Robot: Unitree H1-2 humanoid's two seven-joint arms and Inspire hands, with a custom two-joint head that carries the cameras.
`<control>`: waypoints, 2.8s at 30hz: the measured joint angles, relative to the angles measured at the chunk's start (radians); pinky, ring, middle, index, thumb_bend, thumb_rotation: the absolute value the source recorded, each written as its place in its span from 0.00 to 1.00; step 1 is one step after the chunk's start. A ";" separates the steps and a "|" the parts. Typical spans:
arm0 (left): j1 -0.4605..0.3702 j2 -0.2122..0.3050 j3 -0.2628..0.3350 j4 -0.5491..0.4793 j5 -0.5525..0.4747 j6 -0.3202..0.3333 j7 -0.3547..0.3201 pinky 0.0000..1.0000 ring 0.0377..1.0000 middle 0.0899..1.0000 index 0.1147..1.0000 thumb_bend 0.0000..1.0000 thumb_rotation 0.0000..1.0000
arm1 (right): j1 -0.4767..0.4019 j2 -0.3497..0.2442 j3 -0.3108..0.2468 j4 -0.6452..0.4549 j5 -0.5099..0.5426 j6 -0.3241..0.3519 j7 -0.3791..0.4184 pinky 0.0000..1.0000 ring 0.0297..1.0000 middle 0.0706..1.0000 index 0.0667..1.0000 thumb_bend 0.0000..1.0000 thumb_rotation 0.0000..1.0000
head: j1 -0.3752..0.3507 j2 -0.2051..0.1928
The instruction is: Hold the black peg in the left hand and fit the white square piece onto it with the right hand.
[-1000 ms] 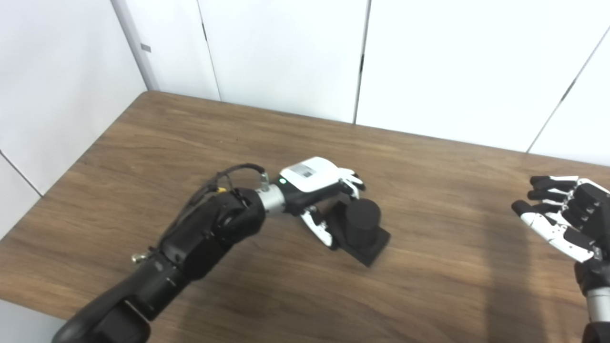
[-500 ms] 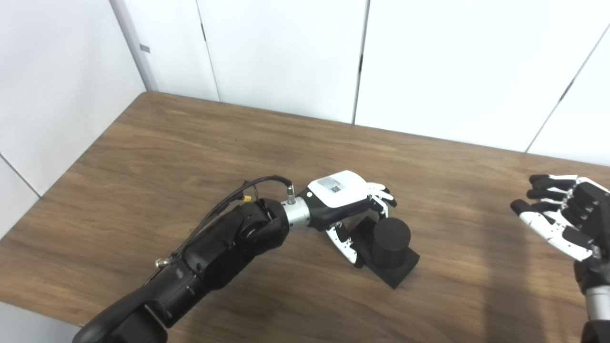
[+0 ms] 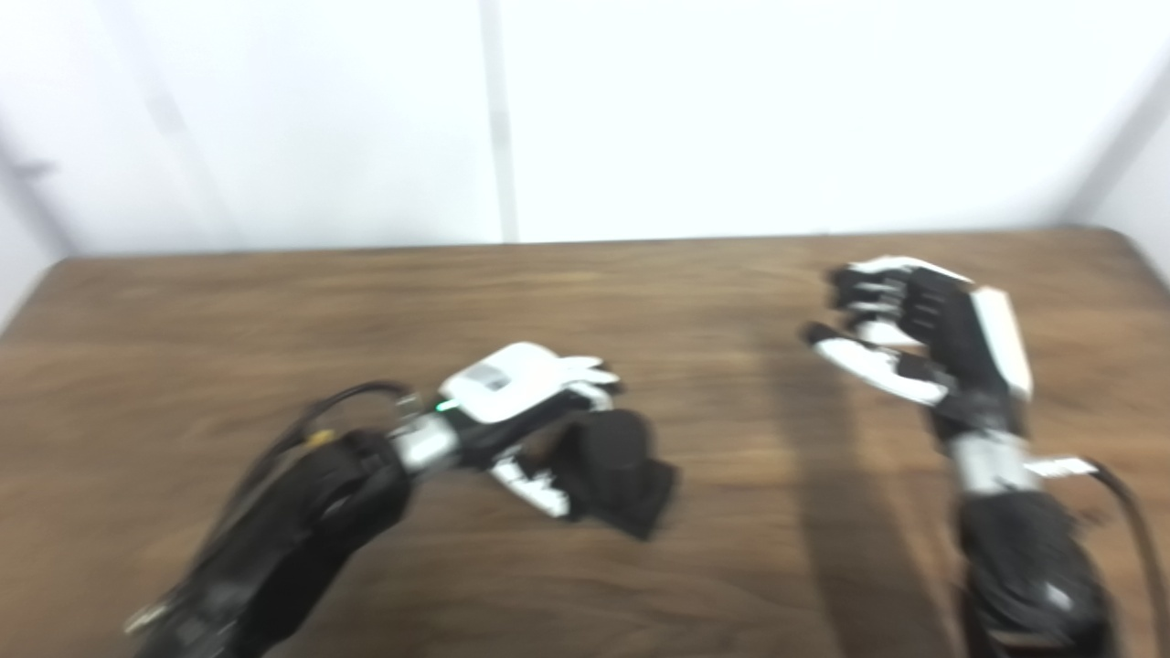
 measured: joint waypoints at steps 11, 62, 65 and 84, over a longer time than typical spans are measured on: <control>-0.009 0.027 -0.002 0.031 -0.017 -0.062 0.000 0.75 0.89 0.83 0.42 0.52 0.07 | -0.147 -0.062 0.016 0.002 -0.066 0.000 0.015 0.44 0.57 0.61 0.46 0.50 0.12 | -0.120 -0.034; 0.016 0.088 -0.002 0.039 -0.065 -0.110 0.043 0.73 0.86 0.80 0.42 0.52 0.06 | -0.629 -0.583 0.344 0.674 -0.472 0.076 0.553 0.92 0.95 0.94 0.87 0.74 0.48 | -0.193 -0.101; 0.022 0.088 0.003 0.036 -0.066 -0.110 0.041 0.73 0.86 0.80 0.42 0.52 0.06 | -0.646 -0.596 0.348 0.691 -0.454 0.082 0.617 0.79 0.96 0.98 0.91 0.79 0.50 | -0.189 -0.100; 0.030 0.088 0.012 0.035 -0.066 -0.109 0.041 0.73 0.86 0.80 0.42 0.52 0.06 | -0.715 -0.637 0.435 0.729 -0.416 0.145 0.868 0.88 1.00 1.00 0.98 0.98 0.34 | -0.183 -0.091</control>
